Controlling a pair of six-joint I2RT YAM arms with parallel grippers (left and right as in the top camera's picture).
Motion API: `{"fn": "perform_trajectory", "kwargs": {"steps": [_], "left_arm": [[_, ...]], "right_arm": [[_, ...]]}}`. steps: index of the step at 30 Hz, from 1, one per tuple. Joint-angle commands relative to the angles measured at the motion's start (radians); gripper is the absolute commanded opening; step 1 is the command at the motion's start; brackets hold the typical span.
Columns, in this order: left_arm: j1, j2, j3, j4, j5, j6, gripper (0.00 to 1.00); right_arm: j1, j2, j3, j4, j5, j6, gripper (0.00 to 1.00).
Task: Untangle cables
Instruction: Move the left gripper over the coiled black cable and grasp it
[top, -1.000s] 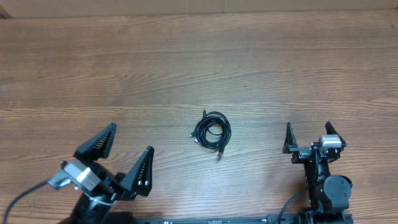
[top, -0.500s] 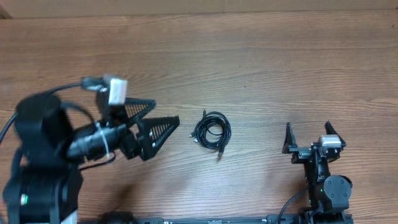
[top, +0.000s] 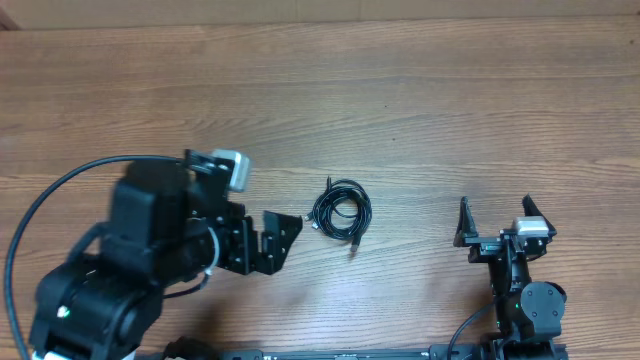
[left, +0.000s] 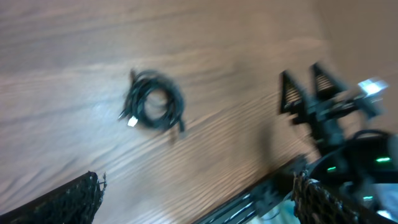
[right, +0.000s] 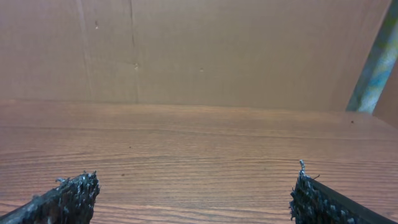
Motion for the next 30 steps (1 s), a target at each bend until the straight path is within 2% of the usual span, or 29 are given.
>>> {"fn": "perform_trajectory", "kwargs": {"steps": [1, 6, 11, 19, 26, 30], "left_arm": [[-0.082, 0.060, 0.017, -0.011, -0.176, -0.064, 1.00], [-0.134, 0.168, 0.017, -0.007, -0.164, -0.129, 1.00], [-0.134, 0.280, 0.017, -0.034, -0.084, -0.105, 1.00], [-0.134, 0.481, 0.016, -0.059, -0.078, -0.085, 1.00], [-0.134, 0.650, 0.016, 0.023, -0.088, -0.028, 1.00], [-0.134, 0.739, 0.016, 0.063, -0.134, -0.028, 0.88]], "right_arm": [[0.002, -0.010, -0.011, 0.005, -0.001, 0.000, 1.00], [0.002, -0.010, -0.011, 0.005, -0.001, 0.000, 1.00], [0.002, -0.010, -0.011, 0.005, -0.001, 0.000, 1.00], [0.002, -0.010, -0.011, 0.005, -0.001, 0.000, 1.00], [0.002, -0.010, -0.011, 0.005, -0.001, 0.000, 1.00], [0.002, -0.010, -0.011, 0.005, -0.001, 0.000, 1.00]]}}
